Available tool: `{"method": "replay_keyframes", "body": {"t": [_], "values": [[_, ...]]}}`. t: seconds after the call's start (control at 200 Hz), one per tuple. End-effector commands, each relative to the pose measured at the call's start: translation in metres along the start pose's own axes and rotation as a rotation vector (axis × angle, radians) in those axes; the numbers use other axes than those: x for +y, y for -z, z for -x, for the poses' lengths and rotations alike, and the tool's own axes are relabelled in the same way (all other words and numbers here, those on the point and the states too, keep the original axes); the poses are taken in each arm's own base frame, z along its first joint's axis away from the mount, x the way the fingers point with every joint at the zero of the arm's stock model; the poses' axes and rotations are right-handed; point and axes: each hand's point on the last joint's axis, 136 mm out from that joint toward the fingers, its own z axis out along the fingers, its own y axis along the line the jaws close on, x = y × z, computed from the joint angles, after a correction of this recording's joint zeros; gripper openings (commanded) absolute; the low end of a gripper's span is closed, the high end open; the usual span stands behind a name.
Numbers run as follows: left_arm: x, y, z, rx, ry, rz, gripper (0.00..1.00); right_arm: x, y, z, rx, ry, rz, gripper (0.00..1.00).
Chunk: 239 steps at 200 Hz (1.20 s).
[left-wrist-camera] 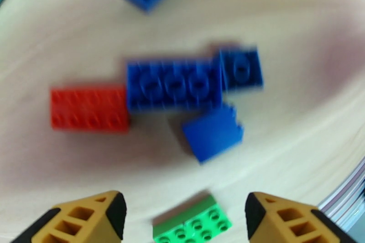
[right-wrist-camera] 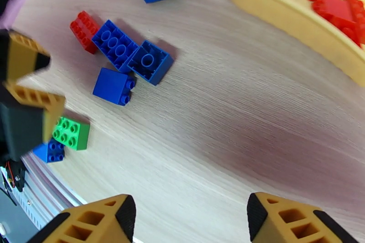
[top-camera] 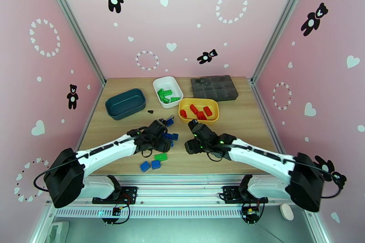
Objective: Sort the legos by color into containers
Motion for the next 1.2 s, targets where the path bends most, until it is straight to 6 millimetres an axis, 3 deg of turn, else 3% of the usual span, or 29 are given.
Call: {"method": "replay_keyframes", "body": {"t": [0.0,0.19,0.405,0.536,0.681,0.901,1.191], "values": [[0.007,0.008,0.001,-0.049,0.058,0.02,0.72,0.0,0.002,-0.016,0.025,0.018,0.029,0.7],[0.024,0.045,0.029,-0.194,0.237,0.019,0.82,0.037,-0.009,-0.025,0.037,0.236,0.073,0.65],[0.08,0.082,0.069,-0.343,0.519,-0.072,0.88,0.09,-0.037,-0.03,0.078,0.6,0.051,0.58],[0.113,0.094,0.078,-0.403,0.652,-0.114,0.9,0.115,-0.054,-0.03,0.079,0.74,0.085,0.58],[0.131,0.097,0.081,-0.429,0.725,-0.151,0.91,0.143,-0.068,-0.029,0.09,0.859,0.159,0.59],[0.142,0.094,0.08,-0.434,0.772,-0.192,0.92,0.159,-0.086,-0.03,0.136,1.014,0.185,0.58],[0.14,0.091,0.083,-0.43,0.765,-0.22,0.92,0.16,-0.101,-0.045,0.255,1.077,0.248,0.54]]}}
